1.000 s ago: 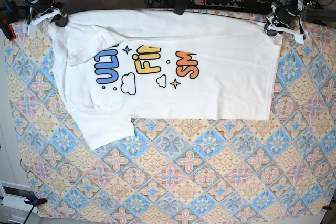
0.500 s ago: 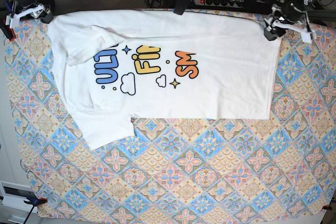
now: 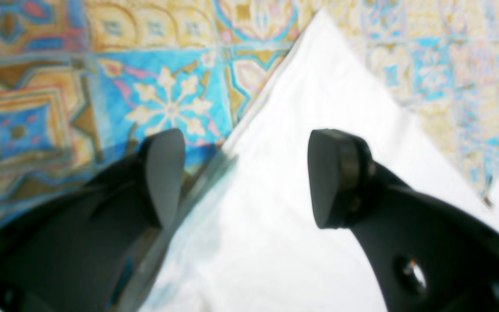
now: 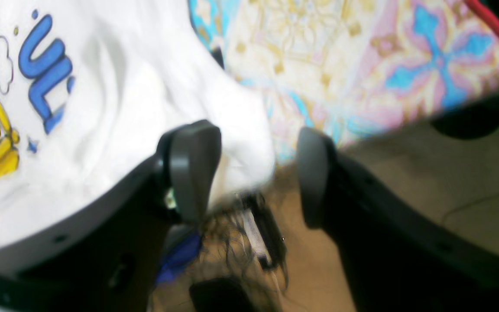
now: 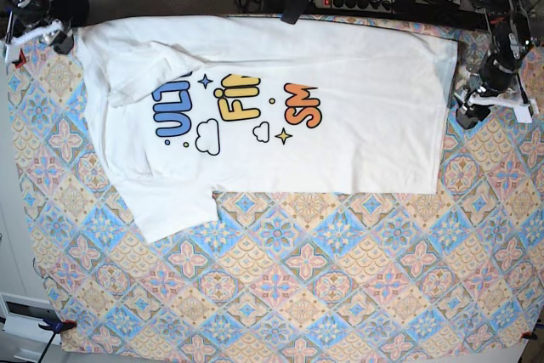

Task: Fold the T-shirt properly
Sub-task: 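Reach both grippers to the hem edge and grasp it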

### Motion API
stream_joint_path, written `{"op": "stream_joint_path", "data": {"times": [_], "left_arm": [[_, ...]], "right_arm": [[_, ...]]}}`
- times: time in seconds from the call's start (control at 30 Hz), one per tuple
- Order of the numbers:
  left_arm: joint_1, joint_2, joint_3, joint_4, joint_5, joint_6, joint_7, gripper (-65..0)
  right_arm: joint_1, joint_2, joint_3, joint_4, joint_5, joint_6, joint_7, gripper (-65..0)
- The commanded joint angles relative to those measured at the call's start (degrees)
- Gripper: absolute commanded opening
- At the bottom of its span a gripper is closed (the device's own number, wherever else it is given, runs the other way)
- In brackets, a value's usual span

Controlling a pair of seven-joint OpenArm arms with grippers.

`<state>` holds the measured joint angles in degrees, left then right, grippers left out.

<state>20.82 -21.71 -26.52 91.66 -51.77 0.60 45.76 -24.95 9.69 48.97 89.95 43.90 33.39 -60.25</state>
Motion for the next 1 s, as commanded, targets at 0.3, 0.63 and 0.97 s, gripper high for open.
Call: {"op": "stream_joint_path", "data": {"times": [0.3, 0.63, 0.97], "left_arm": [[-18.75, -0.75, 5.73, -11.09, 11.99, -0.47, 2.20, -20.7], [-32.03, -0.66, 17.25, -28.32, 19.11, -0.47, -3.08, -20.7], [-37.21, -0.40, 27.45, -42.73, 19.99, -0.47, -12.48, -20.7]], "right_arm": [[9.43, 3.01, -9.10, 1.43, -7.72, 0.68, 1.30, -34.7], [17.61, 3.01, -14.11, 0.82, -15.55, 0.68, 1.30, -34.7], [19.98, 3.01, -15.78, 0.73, -16.60, 0.68, 1.30, -34.7]]}}
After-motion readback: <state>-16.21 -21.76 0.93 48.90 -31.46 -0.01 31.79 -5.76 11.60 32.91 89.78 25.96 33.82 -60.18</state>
